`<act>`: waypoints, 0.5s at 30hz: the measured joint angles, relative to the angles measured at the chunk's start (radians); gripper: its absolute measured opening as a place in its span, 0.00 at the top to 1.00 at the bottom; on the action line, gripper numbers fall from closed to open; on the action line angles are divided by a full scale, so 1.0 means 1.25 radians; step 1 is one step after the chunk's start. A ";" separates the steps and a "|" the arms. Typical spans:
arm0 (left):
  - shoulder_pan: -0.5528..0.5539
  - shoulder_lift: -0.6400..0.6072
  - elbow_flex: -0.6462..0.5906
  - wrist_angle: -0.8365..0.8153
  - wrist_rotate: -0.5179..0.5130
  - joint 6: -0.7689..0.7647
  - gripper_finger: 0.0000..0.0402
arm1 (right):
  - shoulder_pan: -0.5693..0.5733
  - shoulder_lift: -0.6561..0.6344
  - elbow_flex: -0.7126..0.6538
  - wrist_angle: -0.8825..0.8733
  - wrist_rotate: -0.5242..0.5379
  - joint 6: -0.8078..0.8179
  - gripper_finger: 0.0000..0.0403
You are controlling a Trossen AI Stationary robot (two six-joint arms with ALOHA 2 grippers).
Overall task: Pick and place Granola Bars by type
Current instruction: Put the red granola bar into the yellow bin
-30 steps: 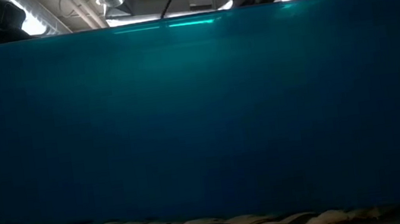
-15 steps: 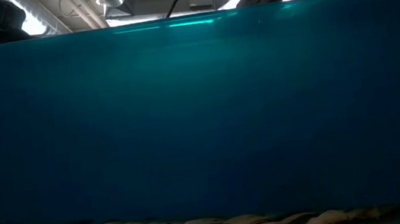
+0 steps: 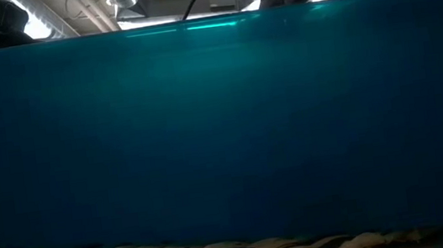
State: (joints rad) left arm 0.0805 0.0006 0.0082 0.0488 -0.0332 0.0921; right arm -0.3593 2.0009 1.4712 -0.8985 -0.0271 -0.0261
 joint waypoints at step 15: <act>0.000 0.000 0.000 0.000 -0.001 0.000 0.64 | 0.026 -0.055 0.051 -0.082 0.065 0.060 0.62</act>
State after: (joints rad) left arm 0.0803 0.0007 0.0082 0.0488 -0.0340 0.0921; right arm -0.3274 1.9320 1.5349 -1.0008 0.0540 0.0484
